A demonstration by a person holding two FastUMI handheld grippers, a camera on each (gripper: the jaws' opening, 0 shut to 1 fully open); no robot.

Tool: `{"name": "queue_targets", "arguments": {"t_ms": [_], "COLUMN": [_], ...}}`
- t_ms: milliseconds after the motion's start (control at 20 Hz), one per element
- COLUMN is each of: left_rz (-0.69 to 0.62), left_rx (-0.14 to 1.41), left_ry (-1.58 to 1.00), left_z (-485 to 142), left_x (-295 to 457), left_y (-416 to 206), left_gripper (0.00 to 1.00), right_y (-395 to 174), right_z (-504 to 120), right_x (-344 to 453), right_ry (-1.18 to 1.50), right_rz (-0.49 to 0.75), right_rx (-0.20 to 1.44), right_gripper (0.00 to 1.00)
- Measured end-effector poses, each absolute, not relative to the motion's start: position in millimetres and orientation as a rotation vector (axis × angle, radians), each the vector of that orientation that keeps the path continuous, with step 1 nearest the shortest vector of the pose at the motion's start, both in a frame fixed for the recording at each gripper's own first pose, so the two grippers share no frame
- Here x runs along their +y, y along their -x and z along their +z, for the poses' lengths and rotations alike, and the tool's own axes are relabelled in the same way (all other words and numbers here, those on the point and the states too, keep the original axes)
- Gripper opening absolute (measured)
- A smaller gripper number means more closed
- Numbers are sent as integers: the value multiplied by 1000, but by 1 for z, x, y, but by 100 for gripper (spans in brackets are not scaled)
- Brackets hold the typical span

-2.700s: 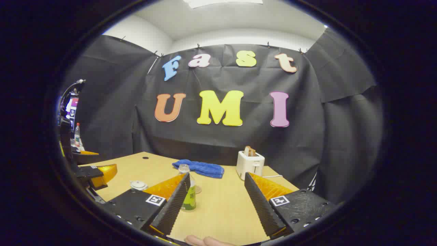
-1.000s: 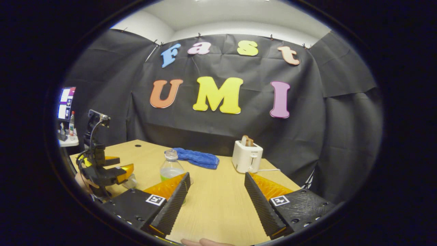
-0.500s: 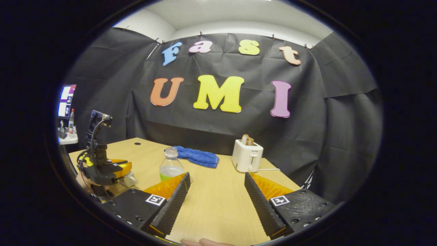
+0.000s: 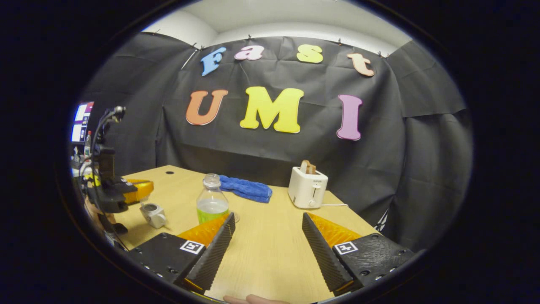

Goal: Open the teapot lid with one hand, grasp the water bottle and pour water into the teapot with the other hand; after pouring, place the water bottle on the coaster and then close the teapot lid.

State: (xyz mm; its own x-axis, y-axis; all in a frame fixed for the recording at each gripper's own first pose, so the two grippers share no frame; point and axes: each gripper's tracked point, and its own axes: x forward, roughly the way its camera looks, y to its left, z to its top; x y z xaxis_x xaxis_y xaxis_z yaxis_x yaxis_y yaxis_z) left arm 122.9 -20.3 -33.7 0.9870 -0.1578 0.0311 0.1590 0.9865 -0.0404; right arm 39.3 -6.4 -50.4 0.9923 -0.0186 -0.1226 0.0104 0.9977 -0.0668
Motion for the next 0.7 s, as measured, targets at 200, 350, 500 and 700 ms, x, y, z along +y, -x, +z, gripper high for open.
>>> {"name": "queue_targets", "arguments": {"t_ms": [200, 350, 500, 700], "left_rz": [-156, -167, -168, -184], "left_rx": [-25, -25, -22, -24], "left_ry": [48, 91, 83, 67], "left_z": [-17, -6, -1, 6], "left_x": [-14, -9, -1, 7], "left_y": [-100, -77, -57, -35], "left_gripper": [6, 7, 7, 7], "right_y": [-44, -51, -58, -69], "right_z": [-59, -79, -98, -113], "right_x": [19, 42, 62, 83], "right_ry": [39, 27, 6, -46], "right_rz": [63, 116, 155, 171], "right_rx": [131, 156, 195, 206], "right_gripper": [95, 95, 96, 98]}}
